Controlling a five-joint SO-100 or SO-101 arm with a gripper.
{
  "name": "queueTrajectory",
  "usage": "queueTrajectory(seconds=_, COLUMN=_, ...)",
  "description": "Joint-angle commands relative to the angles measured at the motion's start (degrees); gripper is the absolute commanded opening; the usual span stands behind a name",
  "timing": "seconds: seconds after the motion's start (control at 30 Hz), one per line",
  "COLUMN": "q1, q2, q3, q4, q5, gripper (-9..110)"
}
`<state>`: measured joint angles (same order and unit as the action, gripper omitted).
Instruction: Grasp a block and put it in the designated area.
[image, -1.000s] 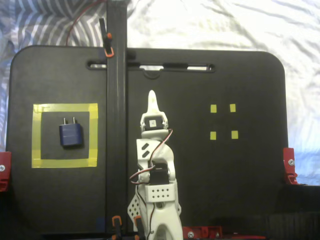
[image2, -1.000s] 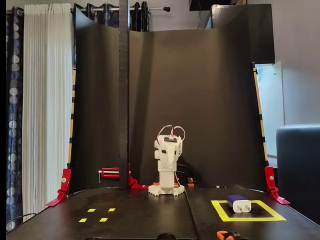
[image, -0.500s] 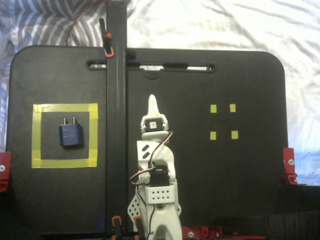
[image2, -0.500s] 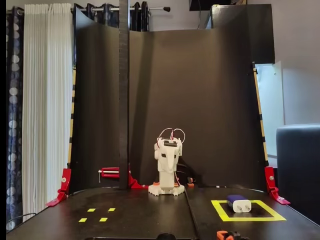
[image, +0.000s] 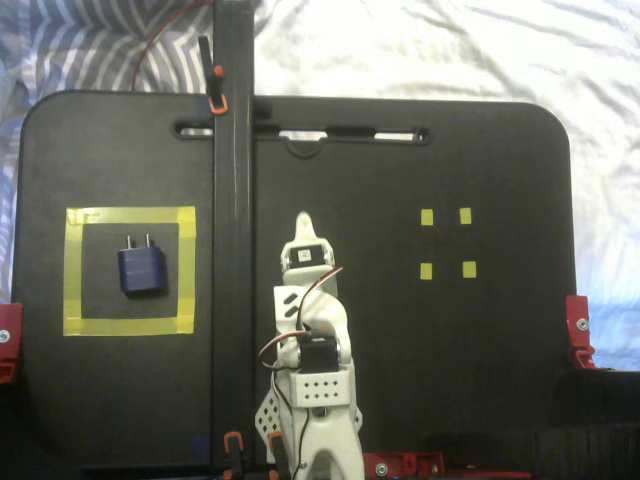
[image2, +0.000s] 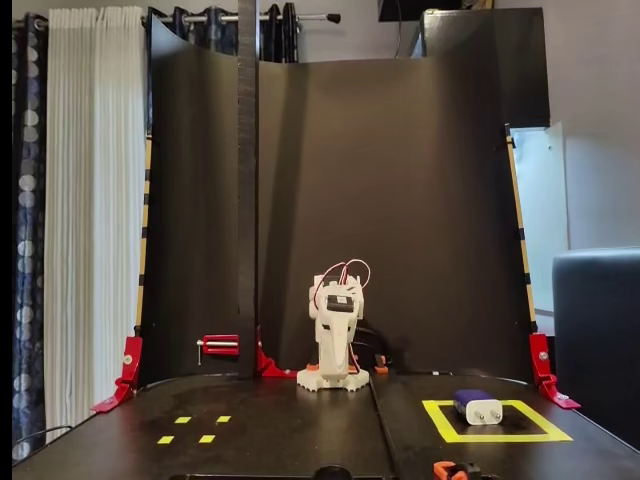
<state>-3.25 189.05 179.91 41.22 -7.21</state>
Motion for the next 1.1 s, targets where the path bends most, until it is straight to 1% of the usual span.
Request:
queueTrajectory(seconds=0.0, q1=0.26, q2=0.62, q3=0.18, q4=2.2, q5=0.97, gripper=0)
queueTrajectory(seconds=0.13, q1=0.62, q2=0.62, q3=0.18, q4=2.37, q5=3.69, gripper=0)
queueTrajectory(seconds=1.07, q1=1.93, q2=0.62, q3=0.18, q4=2.37, q5=5.01, gripper=0)
